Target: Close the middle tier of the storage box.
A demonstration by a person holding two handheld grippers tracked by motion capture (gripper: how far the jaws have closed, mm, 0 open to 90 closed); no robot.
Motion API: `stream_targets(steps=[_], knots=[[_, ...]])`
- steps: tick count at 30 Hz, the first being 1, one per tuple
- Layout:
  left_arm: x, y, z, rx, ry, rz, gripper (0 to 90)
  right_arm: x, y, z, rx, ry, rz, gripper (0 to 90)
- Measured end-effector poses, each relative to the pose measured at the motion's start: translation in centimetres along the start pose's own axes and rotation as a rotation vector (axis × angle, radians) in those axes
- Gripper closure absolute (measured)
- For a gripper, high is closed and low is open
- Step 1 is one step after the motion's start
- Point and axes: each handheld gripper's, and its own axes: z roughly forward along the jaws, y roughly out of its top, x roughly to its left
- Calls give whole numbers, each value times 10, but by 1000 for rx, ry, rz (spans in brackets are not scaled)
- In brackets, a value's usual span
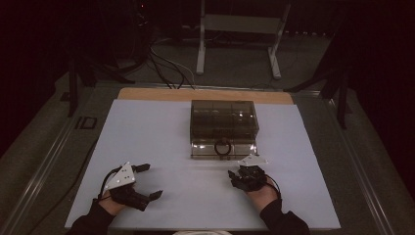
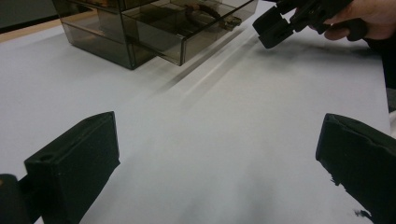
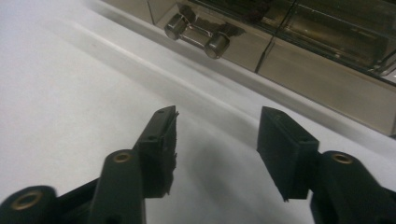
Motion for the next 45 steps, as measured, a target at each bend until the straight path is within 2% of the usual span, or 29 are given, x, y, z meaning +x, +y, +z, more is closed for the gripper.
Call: stream_targets(steps=[4, 8, 15, 24, 29, 40, 45], knots=[[0, 0, 0, 3, -1, 0, 8, 1, 1, -1, -1, -24, -18, 583], [0, 0, 0, -1, -1, -1, 8, 4, 1, -2, 6, -55, -57, 734], [0, 0, -1, 0, 0, -2, 8, 6, 2, -1, 19, -51, -77, 892], [0, 0, 0, 3, 2, -1, 8, 3, 7, -4, -14, -49, -57, 900], [0, 0, 0, 3, 3, 0, 8, -5, 14, -6, -46, -61, -44, 900], [0, 0, 0, 4, 4, 2, 8, -5, 24, 1, -57, -33, -42, 900], [0, 0, 0, 3, 3, 2, 8, -3, 24, 4, -54, -37, -47, 900]])
